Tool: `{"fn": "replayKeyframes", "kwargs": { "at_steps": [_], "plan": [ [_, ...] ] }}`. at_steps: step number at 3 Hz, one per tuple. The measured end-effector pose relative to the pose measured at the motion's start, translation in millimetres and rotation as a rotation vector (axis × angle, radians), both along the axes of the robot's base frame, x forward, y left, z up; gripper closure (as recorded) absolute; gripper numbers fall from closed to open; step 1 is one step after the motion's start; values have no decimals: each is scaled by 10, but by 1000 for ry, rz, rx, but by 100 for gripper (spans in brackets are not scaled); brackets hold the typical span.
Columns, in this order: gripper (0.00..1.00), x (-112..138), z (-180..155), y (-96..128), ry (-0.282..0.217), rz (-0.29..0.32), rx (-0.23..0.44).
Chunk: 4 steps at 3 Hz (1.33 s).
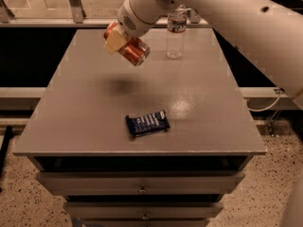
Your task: Place coke can upright
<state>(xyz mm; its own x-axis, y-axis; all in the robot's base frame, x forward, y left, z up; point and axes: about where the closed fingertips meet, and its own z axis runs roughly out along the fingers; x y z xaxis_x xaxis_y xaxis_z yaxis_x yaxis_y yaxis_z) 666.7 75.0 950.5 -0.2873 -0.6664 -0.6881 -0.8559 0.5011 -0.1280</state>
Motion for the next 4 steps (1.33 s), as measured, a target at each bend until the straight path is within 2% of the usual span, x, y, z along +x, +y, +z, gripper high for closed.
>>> {"fn": "replayKeyframes", "kwargs": {
  "at_steps": [1,2,3,4],
  "plan": [
    [100,-156,142,56,-103,95,272],
    [100,-146,296,-554,-204,98,448],
    [100,-162,295,-787,-243,82,410],
    [100,-161,165,-627,-209,94,477]
  ]
}}
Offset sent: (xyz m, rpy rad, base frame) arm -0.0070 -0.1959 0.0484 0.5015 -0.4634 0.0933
